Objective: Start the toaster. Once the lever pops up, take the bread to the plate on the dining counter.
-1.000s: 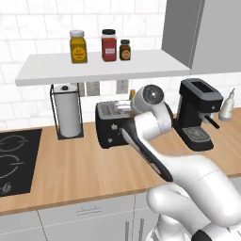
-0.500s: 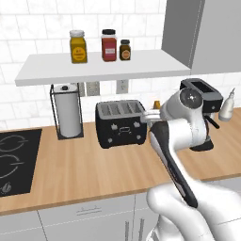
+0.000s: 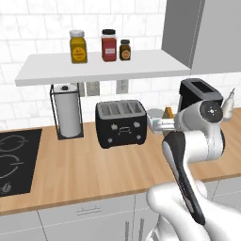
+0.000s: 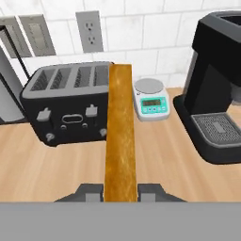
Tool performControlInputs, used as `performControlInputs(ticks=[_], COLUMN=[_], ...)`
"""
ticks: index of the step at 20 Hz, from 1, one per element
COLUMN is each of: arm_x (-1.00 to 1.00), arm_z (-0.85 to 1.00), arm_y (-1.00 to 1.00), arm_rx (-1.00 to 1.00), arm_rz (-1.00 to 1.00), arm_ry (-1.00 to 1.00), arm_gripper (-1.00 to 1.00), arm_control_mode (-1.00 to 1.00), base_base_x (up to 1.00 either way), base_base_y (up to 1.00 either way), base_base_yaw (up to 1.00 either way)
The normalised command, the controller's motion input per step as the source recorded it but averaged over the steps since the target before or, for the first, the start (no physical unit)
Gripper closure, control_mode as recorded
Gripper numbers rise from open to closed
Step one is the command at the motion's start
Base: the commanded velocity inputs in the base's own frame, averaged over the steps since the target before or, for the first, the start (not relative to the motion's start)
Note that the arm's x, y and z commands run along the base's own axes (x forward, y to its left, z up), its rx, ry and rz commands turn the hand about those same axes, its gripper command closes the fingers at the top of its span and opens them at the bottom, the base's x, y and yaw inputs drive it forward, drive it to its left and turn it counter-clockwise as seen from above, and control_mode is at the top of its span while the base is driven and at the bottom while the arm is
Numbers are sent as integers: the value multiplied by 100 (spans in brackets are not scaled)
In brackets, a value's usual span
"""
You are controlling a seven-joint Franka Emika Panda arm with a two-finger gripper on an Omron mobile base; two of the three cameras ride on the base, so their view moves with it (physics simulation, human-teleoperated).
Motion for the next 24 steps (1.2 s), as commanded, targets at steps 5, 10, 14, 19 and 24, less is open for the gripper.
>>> performControlInputs(ticks=[5, 10, 14, 19, 24], arm_x=[-39, -26, -18, -5, 0], arm_z=[-9, -5, 0, 0, 0], arm_y=[-8, -4, -2, 0, 0], arm_rx=[0, 0, 0, 0, 0], arm_rz=[0, 0, 0, 0, 0], arm_ry=[6, 3, 0, 0, 0], arm_gripper=[100, 100, 100, 100, 100], arm_control_mode=[-100, -100, -100, 100, 100], base_base_x=[0, 0, 0, -39, -82], base_base_y=[0, 0, 0, -1, 0], base_base_yaw=[0, 0, 0, 0, 27])
